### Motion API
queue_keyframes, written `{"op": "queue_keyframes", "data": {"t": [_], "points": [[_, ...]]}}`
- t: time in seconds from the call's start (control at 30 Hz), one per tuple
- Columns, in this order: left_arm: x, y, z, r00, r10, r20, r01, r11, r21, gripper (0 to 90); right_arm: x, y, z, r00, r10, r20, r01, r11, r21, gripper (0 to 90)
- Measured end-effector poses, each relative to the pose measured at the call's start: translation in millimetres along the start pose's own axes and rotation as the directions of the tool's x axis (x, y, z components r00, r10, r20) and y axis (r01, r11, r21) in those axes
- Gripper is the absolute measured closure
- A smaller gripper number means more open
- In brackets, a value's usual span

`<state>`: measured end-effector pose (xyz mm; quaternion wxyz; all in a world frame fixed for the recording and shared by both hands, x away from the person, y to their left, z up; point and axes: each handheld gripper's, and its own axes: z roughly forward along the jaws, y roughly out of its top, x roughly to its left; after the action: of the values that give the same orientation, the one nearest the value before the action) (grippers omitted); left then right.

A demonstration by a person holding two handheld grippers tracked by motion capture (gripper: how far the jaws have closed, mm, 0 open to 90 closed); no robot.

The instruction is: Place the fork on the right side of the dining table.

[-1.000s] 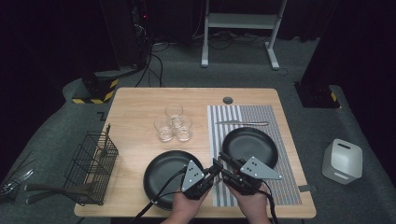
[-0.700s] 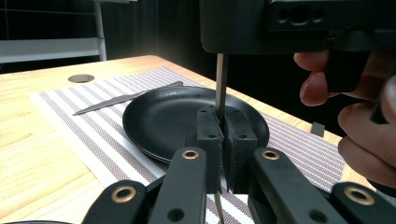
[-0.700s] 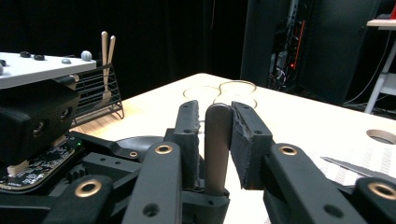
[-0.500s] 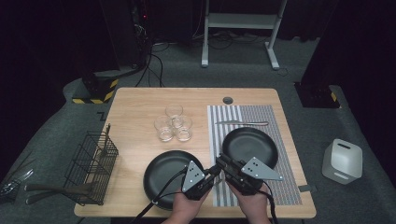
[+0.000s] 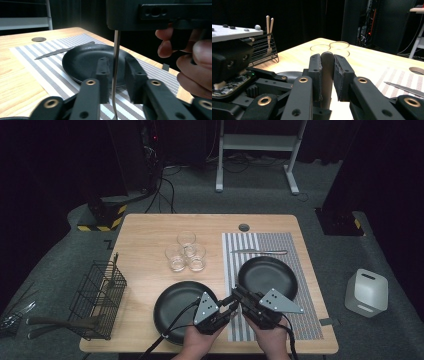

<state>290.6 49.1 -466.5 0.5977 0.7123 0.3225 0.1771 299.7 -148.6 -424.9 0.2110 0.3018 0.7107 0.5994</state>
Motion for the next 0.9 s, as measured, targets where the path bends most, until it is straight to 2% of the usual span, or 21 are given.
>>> {"op": "queue_keyframes", "data": {"t": [0.1,0.23,0.37,0.5,0.53,0.6,0.63,0.7,0.73,0.77,0.8,0.83,0.9], "points": [[2.0,0.3,-7.8,1.0,0.008,0.002,-0.008,1.0,0.0,68.5,-1.7,-0.3,-1.1,0.9999,0.01,-0.002,-0.01,1.0,-0.001,77.6],[6.1,-2.3,-19.6,0.9991,0.032,-0.028,-0.032,0.9995,0.01,64.4,-2.8,-0.6,-1.9,0.9999,0.014,-0.001,-0.014,1.0,-0.002,77.6],[19.8,-6.4,-38.9,0.9946,0.042,-0.095,-0.041,0.9991,0.013,61.8,-2.6,-0.5,-2.1,0.9999,0.012,-0.001,-0.012,1.0,-0.001,77.6],[38.6,-11.3,-62.4,0.9849,0.032,-0.17,-0.03,0.9994,0.017,58.4,-1.7,-0.5,-2.4,0.9999,0.011,0.0,-0.011,1.0,-0.001,77.6],[43.2,-12.9,-69.4,0.9808,0.038,-0.191,-0.035,0.9992,0.021,57.8,-1.6,-0.4,-2.4,0.9999,0.012,-0.002,-0.012,1.0,-0.001,77.6],[52.9,-16.7,-85.4,0.9663,0.078,-0.245,-0.073,0.997,0.027,56.6,-1.2,0.1,-2.4,0.9999,0.014,-0.002,-0.014,1.0,0.002,77.6],[56.7,-18.0,-90.5,0.9619,0.084,-0.26,-0.08,0.9964,0.027,55.7,-1.3,0.4,-2.3,0.9999,0.011,-0.001,-0.011,1.0,0.003,77.6],[68.8,-21.9,-103.9,0.945,0.095,-0.313,-0.09,0.9955,0.029,54.3,-0.6,0.6,-2.1,1.0,0.009,0.002,-0.009,1.0,0.005,77.6],[76.1,-24.1,-110.1,0.9371,0.092,-0.337,-0.086,0.9958,0.031,53.4,-0.1,0.6,-1.9,1.0,0.007,0.001,-0.007,1.0,0.005,77.6],[85.7,-27.2,-116.7,0.9285,0.071,-0.365,-0.066,0.9975,0.028,52.4,0.7,0.9,-1.8,1.0,0.006,0.002,-0.006,1.0,0.008,77.6],[91.6,-29.1,-120.5,0.9233,0.061,-0.379,-0.055,0.9981,0.027,52.2,1.4,1.3,-1.5,1.0,0.001,0.004,-0.001,1.0,0.01,77.6],[100.5,-32.4,-125.6,0.914,0.046,-0.403,-0.039,0.9989,0.025,51.9,2.0,1.6,-1.3,1.0,-0.001,0.004,0.001,1.0,0.011,77.6],[114.4,-39.1,-130.8,0.9002,0.04,-0.434,-0.028,0.999,0.035,51.0,3.2,2.3,-0.7,1.0,-0.002,0.007,0.002,1.0,0.015,77.6]]}}
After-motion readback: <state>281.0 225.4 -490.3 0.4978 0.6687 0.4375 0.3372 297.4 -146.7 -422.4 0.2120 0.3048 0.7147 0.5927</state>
